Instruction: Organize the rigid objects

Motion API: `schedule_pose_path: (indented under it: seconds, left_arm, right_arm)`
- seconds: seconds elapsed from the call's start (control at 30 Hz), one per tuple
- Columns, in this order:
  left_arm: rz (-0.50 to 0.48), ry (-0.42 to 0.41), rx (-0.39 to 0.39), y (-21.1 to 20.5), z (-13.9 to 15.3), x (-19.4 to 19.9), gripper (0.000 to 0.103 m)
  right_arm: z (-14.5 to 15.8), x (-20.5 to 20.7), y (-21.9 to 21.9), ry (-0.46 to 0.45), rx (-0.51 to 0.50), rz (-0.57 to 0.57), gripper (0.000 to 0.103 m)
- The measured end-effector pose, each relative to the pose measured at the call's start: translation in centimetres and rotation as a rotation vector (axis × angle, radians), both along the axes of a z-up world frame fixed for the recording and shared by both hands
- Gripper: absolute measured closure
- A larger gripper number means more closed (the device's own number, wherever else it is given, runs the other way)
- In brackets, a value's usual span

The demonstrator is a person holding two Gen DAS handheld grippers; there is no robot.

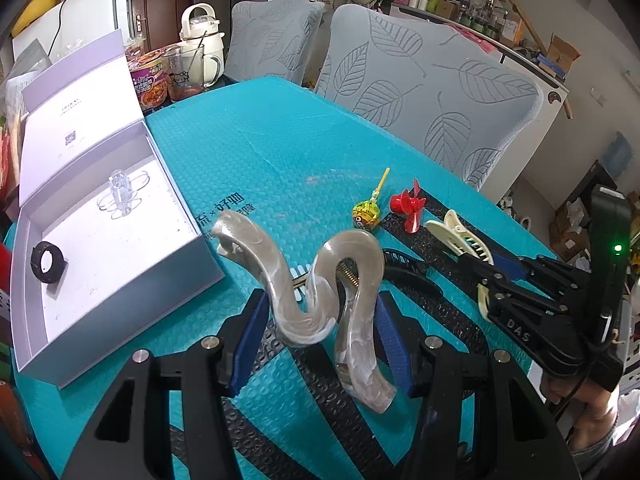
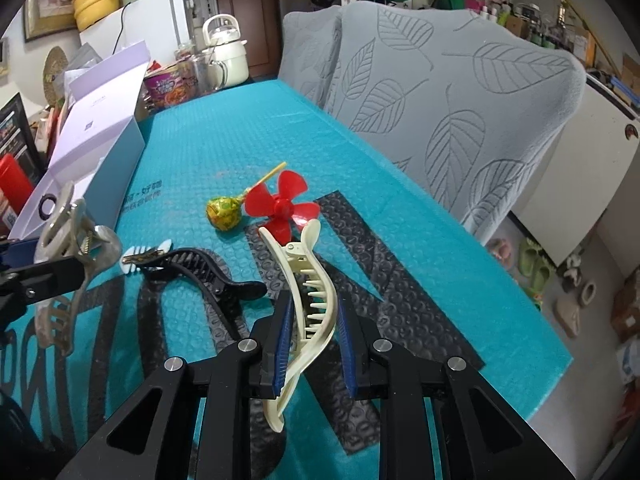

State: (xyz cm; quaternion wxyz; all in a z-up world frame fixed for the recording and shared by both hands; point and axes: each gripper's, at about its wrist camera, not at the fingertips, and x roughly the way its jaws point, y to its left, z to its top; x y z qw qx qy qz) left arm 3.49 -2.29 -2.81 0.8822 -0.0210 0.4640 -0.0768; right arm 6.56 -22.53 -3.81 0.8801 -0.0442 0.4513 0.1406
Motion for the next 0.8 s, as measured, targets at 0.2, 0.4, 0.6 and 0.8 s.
schedule_pose_path:
  seconds: [0.2, 0.4, 0.6, 0.8]
  left_arm:
    - [-0.010, -0.011, -0.009, 0.5, 0.2, -0.7, 0.049]
    - [0.014, -0.033, -0.006, 1.4, 0.8, -1.9, 0.049]
    - [0.055, -0.051, 0.003, 2.6, 1.2, -3.5, 0.049]
    - [0.107, -0.071, 0.012, 4.1, 1.8, -5.2, 0.049]
  right_arm:
    - [1.7, -1.1, 0.5, -0.029, -0.001, 0.017, 0.082]
    - [2.9, -2.3, 2.1, -0.055, 0.009, 0.068, 0.082]
    - [3.7, -3.3, 4.2, -0.070, 0.023, 0.135, 0.082]
    - [4.2, -4.3, 6.3, -0.075, 0.047, 0.212, 0.082]
